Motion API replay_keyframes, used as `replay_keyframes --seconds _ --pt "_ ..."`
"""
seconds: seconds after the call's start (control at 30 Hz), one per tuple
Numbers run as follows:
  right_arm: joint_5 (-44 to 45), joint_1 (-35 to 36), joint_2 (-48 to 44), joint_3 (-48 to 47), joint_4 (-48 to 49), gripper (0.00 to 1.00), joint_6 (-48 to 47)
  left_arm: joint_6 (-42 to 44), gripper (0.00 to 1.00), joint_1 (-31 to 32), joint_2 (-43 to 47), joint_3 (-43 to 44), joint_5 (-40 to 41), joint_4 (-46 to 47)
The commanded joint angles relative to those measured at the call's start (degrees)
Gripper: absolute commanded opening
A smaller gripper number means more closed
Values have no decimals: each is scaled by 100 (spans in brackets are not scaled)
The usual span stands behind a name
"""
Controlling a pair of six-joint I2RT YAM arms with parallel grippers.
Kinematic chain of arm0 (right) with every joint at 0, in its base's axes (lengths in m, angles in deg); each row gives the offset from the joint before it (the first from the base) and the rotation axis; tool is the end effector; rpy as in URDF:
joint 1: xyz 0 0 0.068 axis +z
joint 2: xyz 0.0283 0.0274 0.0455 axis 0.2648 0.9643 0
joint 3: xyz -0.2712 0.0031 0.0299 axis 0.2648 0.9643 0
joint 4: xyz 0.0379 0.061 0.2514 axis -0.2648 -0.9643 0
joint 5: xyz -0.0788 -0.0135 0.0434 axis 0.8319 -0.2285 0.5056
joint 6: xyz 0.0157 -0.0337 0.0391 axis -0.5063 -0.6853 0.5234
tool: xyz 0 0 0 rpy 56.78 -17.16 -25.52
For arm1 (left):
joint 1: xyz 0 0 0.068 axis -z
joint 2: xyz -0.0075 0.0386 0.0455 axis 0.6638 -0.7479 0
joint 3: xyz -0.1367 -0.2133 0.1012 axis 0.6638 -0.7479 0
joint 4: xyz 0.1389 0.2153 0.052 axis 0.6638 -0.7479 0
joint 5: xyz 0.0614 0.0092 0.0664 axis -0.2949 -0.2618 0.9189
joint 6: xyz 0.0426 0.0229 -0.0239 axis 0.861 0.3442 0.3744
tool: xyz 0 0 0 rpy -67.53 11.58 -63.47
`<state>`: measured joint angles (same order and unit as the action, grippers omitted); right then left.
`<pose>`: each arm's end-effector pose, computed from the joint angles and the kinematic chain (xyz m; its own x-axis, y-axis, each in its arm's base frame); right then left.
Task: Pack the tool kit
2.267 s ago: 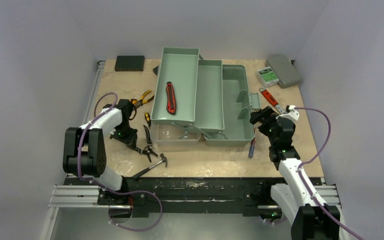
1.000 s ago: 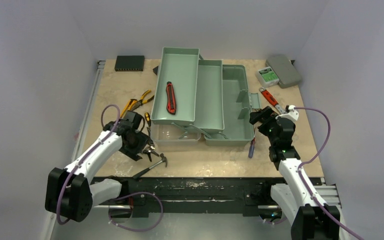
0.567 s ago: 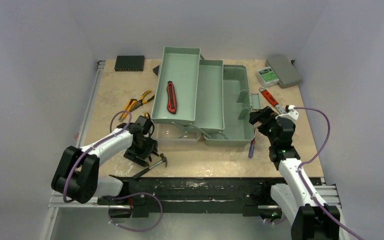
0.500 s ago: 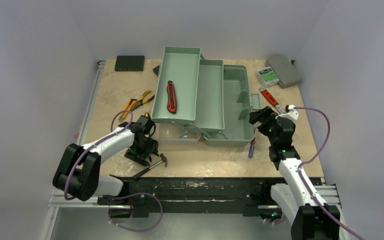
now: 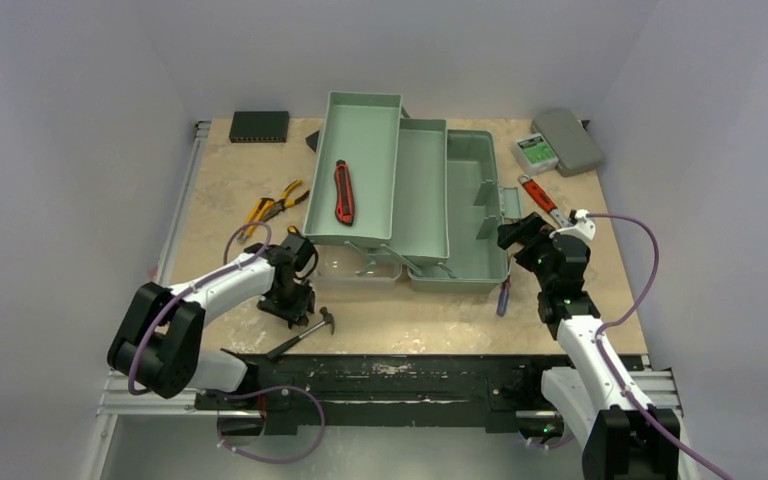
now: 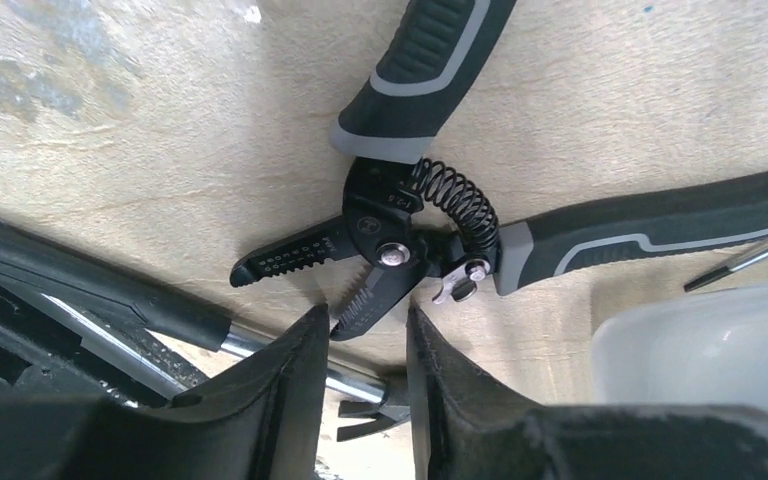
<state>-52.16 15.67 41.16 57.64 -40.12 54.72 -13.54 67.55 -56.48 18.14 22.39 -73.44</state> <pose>0.1915 0.0008 0.2152 -0.2471 0.6222 -0.7428 0.2004 0.7828 0.5891 0.1794 -0.0845 0.1509 -0.2938 -0.9536 -0.0664 -0.9544 0.2965 -0.0358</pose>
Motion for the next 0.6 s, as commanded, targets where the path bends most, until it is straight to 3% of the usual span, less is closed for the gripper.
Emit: replay_keyframes --seconds 0.0,0.07,0.23,0.27,0.37,0.47,0.57 --pt "-16 -14 8 -98 261 99 16 -216 31 23 29 49 1299 26" --pt "-23 -15 15 -98 261 99 14 -211 28 16 306 209 1602 -347" --pt "-30 -14 5 -98 254 99 21 -41 1 -85 923 240 2058 -469" --pt "-26 -14 -1 -98 252 99 25 97 0 -167 1000 202 2024 -341" --pt "-29 -14 -2 -98 252 99 26 403 2 -312 1030 220 1756 -212" --pt "-27 -14 5 -97 260 99 22 451 16 -328 904 459 1621 -673" --pt "-31 -15 7 -93 261 99 17 656 16 -407 868 537 1599 -650"
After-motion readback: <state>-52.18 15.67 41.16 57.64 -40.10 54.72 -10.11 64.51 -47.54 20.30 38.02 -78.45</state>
